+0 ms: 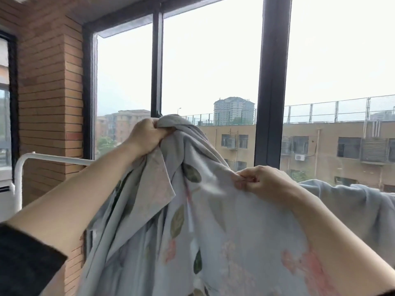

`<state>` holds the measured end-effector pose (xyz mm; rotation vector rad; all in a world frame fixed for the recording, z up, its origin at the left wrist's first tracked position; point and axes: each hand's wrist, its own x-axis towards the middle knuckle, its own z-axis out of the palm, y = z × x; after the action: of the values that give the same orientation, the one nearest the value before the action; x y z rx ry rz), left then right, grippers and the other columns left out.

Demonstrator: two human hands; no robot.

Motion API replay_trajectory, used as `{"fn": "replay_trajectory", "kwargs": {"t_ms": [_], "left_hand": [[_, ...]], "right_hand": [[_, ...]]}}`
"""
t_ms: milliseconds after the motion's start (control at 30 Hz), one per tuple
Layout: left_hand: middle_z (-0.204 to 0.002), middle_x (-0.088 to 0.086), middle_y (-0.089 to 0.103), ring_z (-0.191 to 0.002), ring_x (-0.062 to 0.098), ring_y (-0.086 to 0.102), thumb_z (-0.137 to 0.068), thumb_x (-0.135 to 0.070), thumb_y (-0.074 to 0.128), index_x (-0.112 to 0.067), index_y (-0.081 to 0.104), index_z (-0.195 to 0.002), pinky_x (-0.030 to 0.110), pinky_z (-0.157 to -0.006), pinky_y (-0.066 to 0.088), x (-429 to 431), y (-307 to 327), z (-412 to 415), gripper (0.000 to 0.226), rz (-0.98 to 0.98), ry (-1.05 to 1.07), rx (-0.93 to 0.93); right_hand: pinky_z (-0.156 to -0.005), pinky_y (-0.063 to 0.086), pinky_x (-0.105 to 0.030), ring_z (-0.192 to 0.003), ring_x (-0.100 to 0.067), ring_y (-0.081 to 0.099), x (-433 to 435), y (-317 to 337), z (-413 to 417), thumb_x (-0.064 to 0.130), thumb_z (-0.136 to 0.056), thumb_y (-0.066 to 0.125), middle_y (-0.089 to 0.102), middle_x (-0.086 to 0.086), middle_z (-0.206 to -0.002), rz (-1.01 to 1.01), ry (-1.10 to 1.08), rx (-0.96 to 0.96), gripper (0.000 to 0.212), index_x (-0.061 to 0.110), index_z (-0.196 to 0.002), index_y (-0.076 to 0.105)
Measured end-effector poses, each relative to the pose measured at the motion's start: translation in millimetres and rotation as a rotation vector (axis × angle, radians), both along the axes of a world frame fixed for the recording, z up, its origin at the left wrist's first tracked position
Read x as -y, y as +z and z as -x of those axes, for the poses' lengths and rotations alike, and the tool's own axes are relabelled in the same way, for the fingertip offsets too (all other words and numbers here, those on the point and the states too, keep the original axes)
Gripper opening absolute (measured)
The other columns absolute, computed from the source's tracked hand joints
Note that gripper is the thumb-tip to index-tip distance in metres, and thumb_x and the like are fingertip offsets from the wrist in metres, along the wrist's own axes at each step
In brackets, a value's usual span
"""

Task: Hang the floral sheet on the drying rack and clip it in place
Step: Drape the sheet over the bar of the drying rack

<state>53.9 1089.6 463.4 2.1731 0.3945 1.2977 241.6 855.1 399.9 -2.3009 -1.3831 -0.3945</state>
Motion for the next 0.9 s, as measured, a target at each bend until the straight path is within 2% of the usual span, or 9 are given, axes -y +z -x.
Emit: {"fn": "replay_trajectory", "kwargs": {"t_ms": [67, 133, 233, 367, 500, 567, 733, 800, 900], "left_hand": [[-0.097, 0.002, 0.066, -0.090, 0.020, 0.059, -0.092, -0.029, 0.059, -0.014, 0.069, -0.103, 0.026, -0.075, 0.040, -6.2, -5.5, -25.2, 0.021, -0.152, 0.117, -0.039], [-0.103, 0.009, 0.070, -0.092, 0.027, 0.062, -0.093, -0.032, 0.053, -0.012, 0.069, -0.102, 0.031, -0.076, 0.046, -22.4, -24.3, -49.8, 0.027, -0.220, 0.200, -0.253], [-0.095, 0.008, 0.070, -0.086, 0.026, 0.061, -0.088, -0.045, 0.052, -0.019, 0.065, -0.084, 0.034, -0.077, 0.050, -41.9, -47.5, -68.5, 0.030, -0.298, 0.329, -0.557], [-0.096, 0.004, 0.065, -0.086, 0.022, 0.058, -0.082, -0.059, 0.056, -0.018, 0.057, -0.090, 0.032, -0.073, 0.043, -56.6, -42.1, -64.8, 0.042, -0.306, 0.280, -0.540], [-0.091, -0.004, 0.062, -0.085, 0.016, 0.057, -0.055, -0.096, 0.037, -0.021, 0.058, -0.093, 0.032, -0.071, 0.042, -58.1, -43.5, -41.4, 0.087, -0.262, 0.175, -0.510], [-0.091, -0.007, 0.064, -0.086, 0.015, 0.059, -0.048, -0.099, 0.029, -0.026, 0.063, -0.097, 0.031, -0.073, 0.044, -56.4, -48.0, -35.2, 0.094, -0.306, 0.172, -0.472], [-0.074, -0.009, 0.062, -0.076, 0.015, 0.058, -0.054, -0.092, 0.044, -0.028, 0.060, -0.072, 0.029, -0.064, 0.041, -46.6, -50.8, -35.5, 0.068, -0.363, 0.195, -0.451], [-0.076, -0.007, 0.061, -0.078, 0.017, 0.058, -0.063, -0.084, 0.052, -0.028, 0.057, -0.072, 0.030, -0.066, 0.043, -44.0, -49.0, -38.5, 0.056, -0.374, 0.204, -0.483], [-0.078, -0.006, 0.064, -0.081, 0.018, 0.059, -0.065, -0.081, 0.055, -0.028, 0.061, -0.077, 0.030, -0.071, 0.047, -45.7, -48.9, -42.9, 0.055, -0.385, 0.213, -0.482]], "right_hand": [[-0.072, 0.049, -0.034, -0.075, -0.011, 0.059, 2.6, 1.8, -2.6, 0.058, -0.090, 0.051, 0.063, 0.015, -0.071, -0.041, -0.008, -0.039, 0.022, 0.046, -0.078, 0.066], [-0.068, 0.049, -0.036, -0.068, -0.015, 0.057, 4.0, 3.3, -5.8, 0.054, -0.092, 0.050, 0.061, 0.009, -0.062, -0.099, -0.045, -0.102, 0.036, 0.032, -0.069, 0.065], [-0.081, 0.052, -0.038, -0.088, -0.021, 0.062, -1.0, 3.8, -15.0, 0.039, -0.095, 0.050, 0.070, 0.002, -0.084, -0.100, -0.213, -0.095, 0.032, 0.020, -0.081, 0.071], [-0.084, 0.052, -0.036, -0.093, -0.021, 0.062, -10.9, 6.0, -13.4, 0.031, -0.093, 0.050, 0.071, 0.001, -0.092, -0.070, -0.311, -0.095, 0.027, 0.021, -0.081, 0.072], [-0.077, 0.049, -0.032, -0.086, -0.016, 0.062, -20.6, 5.3, -1.9, 0.053, -0.095, 0.042, 0.070, 0.008, -0.082, -0.037, -0.307, -0.091, 0.039, 0.032, -0.082, 0.072], [-0.072, 0.046, -0.031, -0.080, -0.013, 0.061, -22.9, 3.4, 2.3, 0.063, -0.093, 0.037, 0.067, 0.011, -0.075, -0.017, -0.334, -0.077, 0.045, 0.038, -0.080, 0.071], [-0.064, 0.037, -0.030, -0.079, -0.016, 0.059, -18.2, -0.3, 9.2, 0.065, -0.093, 0.033, 0.063, 0.014, -0.069, -0.023, -0.378, 0.020, 0.049, 0.036, -0.074, 0.067], [-0.064, 0.037, -0.030, -0.082, -0.017, 0.061, -14.5, -3.2, 12.2, 0.061, -0.094, 0.037, 0.064, 0.014, -0.070, -0.079, -0.375, 0.069, 0.045, 0.034, -0.077, 0.068], [-0.067, 0.043, -0.030, -0.089, -0.019, 0.066, -15.9, -10.1, 28.1, 0.044, -0.095, 0.050, 0.071, 0.011, -0.085, -0.257, -0.278, 0.178, 0.023, 0.032, -0.088, 0.069]]}}
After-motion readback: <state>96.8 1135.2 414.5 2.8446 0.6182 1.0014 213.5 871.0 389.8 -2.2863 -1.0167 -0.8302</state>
